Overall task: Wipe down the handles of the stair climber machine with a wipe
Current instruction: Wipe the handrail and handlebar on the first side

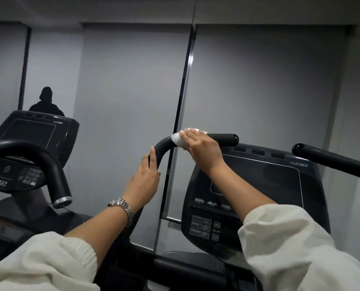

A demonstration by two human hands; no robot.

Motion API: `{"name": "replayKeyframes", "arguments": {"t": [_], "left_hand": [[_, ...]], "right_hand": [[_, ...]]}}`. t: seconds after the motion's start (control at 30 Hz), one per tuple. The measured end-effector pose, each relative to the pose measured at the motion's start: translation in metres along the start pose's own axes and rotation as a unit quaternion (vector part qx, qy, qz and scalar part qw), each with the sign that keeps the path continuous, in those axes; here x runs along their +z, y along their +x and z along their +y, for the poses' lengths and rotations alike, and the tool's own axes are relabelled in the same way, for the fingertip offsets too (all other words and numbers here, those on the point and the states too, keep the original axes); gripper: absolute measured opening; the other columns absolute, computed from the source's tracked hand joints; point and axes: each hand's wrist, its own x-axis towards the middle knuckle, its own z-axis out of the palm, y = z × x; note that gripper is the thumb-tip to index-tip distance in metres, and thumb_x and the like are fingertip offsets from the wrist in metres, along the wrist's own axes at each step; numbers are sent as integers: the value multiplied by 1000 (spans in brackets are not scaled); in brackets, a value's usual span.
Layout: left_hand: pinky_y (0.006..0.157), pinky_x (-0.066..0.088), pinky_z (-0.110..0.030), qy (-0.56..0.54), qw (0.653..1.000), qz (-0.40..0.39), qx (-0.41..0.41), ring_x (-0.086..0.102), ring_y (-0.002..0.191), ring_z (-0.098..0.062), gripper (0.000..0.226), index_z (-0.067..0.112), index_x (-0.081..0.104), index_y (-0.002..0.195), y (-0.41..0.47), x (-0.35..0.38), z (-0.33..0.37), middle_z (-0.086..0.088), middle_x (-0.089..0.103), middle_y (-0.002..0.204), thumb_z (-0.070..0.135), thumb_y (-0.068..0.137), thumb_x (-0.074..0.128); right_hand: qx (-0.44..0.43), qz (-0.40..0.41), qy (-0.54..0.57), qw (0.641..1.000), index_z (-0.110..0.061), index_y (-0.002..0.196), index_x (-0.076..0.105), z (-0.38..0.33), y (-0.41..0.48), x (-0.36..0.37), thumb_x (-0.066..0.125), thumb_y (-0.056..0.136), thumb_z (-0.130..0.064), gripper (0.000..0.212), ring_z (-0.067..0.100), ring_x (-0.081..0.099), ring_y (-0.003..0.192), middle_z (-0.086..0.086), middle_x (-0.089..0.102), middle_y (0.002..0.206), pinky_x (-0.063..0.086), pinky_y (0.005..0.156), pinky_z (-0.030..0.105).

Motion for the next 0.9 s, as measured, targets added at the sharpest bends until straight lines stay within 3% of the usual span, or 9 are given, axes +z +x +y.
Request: {"name": "replayKeyframes", "arguments": {"t": [0.1, 0.2, 0.33, 0.47, 0.67, 0.77, 0.9], "left_hand": [[58, 44, -25, 0, 1000, 0, 7, 45, 75, -16, 76, 4, -7, 149, 0, 1, 0, -16, 31, 136, 20, 97, 46], [58, 44, -31, -3, 1000, 4, 4, 51, 79, -24, 77, 3, -6, 149, 0, 1, -1, -18, 30, 138, 20, 96, 47], [60, 50, -35, -9, 1000, 4, 7, 54, 80, -27, 77, 2, -4, 149, 0, 0, -1, -20, 33, 136, 18, 95, 49], [63, 52, -35, -2, 1000, -4, 9, 56, 85, -27, 77, 2, -5, 149, 0, 0, -1, -18, 30, 138, 20, 96, 48], [66, 50, -33, 5, 1000, -9, 7, 55, 90, -28, 78, 2, -8, 149, 0, -2, 0, -17, 29, 139, 20, 96, 47], [69, 51, -35, -2, 1000, -14, 7, 55, 95, -29, 78, 2, -9, 148, -1, -3, 0, -18, 27, 140, 20, 96, 47], [64, 50, -31, 1, 1000, -8, 11, 54, 89, -26, 78, 3, -9, 149, -1, -3, 0, -16, 27, 140, 19, 97, 46]], "right_hand": [[29, 6, -15, 999, -8, 115, 69, 17, -12, -16, 87, 57, 1, 61, 22, 68, 101, 7, 71, 111, 53, 87, 33], [74, -5, -26, 997, -4, 116, 66, 44, -31, -32, 81, 65, 3, 54, 27, 66, 105, 11, 69, 114, 55, 83, 41], [121, -25, -23, 992, -1, 121, 62, 58, -40, -36, 73, 72, 6, 51, 32, 61, 113, 15, 66, 119, 54, 89, 45], [96, -23, -4, 995, 2, 122, 60, 38, -25, -17, 73, 70, 9, 54, 34, 60, 113, 16, 65, 119, 47, 100, 45], [74, -28, 16, 997, -3, 127, 59, 36, -22, -19, 67, 75, 10, 54, 30, 60, 116, 13, 63, 125, 46, 101, 46], [114, -26, -9, 993, -7, 127, 59, 59, -38, -31, 66, 75, 10, 55, 28, 59, 117, 10, 63, 126, 53, 92, 44], [129, -17, 1, 992, -5, 119, 64, 58, -36, -37, 68, 71, 10, 51, 31, 64, 107, 12, 67, 117, 56, 79, 41]]}}
